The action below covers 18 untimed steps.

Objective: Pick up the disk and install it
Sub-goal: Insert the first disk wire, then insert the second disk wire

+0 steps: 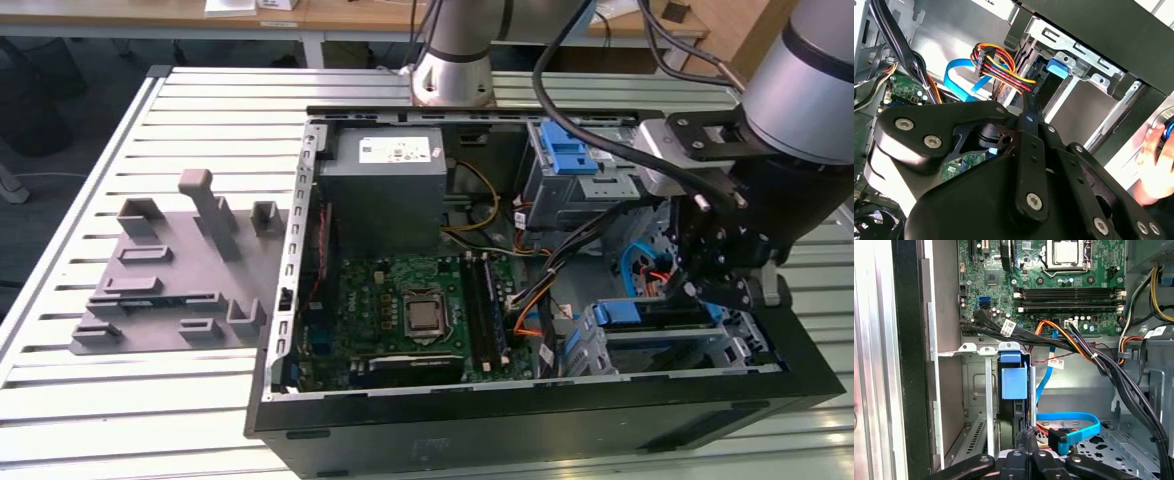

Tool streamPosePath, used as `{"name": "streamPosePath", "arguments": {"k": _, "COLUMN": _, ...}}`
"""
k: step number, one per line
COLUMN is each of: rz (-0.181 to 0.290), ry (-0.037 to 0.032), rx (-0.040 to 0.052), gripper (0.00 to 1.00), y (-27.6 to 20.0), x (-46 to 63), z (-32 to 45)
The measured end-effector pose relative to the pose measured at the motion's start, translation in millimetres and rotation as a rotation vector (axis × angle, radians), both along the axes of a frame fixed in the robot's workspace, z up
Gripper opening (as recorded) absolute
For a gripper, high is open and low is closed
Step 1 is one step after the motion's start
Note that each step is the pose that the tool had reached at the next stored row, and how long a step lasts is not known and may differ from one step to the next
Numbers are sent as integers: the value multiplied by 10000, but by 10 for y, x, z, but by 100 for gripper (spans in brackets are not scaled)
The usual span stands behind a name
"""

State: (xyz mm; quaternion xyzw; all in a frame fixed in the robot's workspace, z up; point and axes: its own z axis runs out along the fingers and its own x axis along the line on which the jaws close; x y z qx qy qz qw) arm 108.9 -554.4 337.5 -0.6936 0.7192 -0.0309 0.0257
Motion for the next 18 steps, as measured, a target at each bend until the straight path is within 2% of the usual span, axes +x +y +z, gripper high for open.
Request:
{"name": "streamPosePath", "arguments": {"k": 11, "rz": 0, "ry": 0, "rx": -1, "gripper": 11, "y": 0, "x": 0, "z": 15}}
{"name": "streamPosePath", "arguments": {"k": 18, "rz": 0, "ry": 0, "rx": -1, "gripper": 11, "y": 0, "x": 0, "z": 103}}
